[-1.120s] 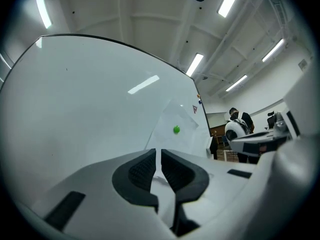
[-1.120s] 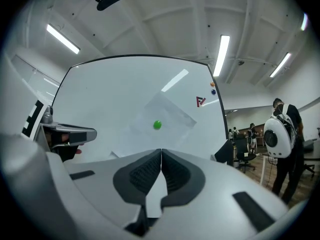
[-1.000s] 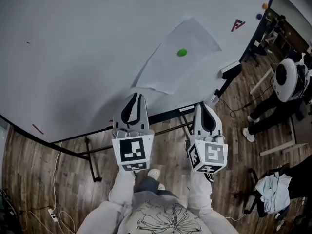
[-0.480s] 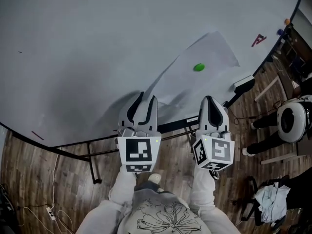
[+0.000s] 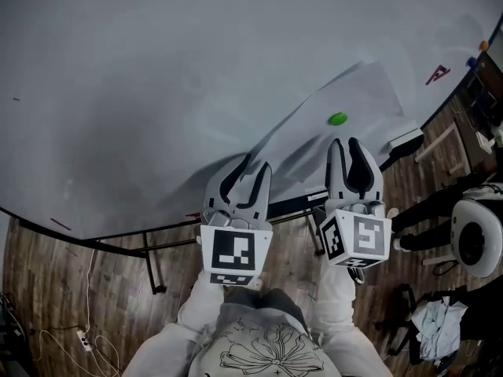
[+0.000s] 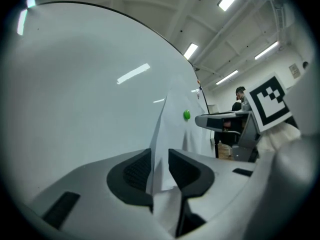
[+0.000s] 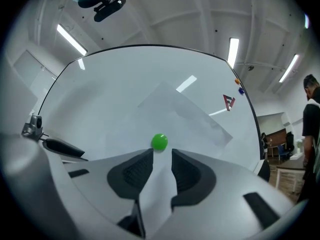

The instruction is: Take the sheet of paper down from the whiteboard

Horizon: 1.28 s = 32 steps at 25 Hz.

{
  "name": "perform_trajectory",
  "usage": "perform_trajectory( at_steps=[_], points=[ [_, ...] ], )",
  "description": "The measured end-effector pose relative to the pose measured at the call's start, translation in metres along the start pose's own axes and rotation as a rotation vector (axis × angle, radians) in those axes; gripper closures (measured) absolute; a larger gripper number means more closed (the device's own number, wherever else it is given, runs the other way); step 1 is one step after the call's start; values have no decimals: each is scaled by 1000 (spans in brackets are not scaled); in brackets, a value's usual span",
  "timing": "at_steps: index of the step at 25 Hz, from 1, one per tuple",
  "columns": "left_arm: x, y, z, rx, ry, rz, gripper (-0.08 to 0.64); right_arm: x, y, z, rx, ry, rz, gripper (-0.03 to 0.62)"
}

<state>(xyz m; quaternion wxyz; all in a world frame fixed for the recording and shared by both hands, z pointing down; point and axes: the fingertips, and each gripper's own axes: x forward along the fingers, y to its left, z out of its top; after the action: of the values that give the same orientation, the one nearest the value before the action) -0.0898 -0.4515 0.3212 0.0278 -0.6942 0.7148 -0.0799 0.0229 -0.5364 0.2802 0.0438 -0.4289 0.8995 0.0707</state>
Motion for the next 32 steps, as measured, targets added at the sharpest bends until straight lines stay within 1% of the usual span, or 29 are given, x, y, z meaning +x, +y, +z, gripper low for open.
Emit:
perform_trajectory(
  at_steps=[2,5,8,10,15,19,21,28,32],
  points=[
    [3,-2,-1,-4,2,-9,454,6,0,6,-15,-11,13,484],
    [7,-1,-2,-7,9,-4,461,16,0,12,-40,-19,37,446],
    [10,-3,-5,-14,25,10,517,23,-1,15,-73,-18,59,445],
    [11,-5,-6,-32,28,8,539,26,0,16,-84,-16,81,445],
    [8,-5,-4,-81,20,22,552,33,4,17,-115,1,118,447],
    [7,-3,-1,-85,13,49,554,33,3,17,-100,-4,126,454],
    [6,-2,1,-87,11,64,555,33,2,16,-91,-4,131,471],
    [3,2,8,-94,15,112,555,33,2,18,-91,-1,167,472],
    [-3,8,10,-87,22,148,555,29,-5,26,-78,-26,168,472]
  ],
)
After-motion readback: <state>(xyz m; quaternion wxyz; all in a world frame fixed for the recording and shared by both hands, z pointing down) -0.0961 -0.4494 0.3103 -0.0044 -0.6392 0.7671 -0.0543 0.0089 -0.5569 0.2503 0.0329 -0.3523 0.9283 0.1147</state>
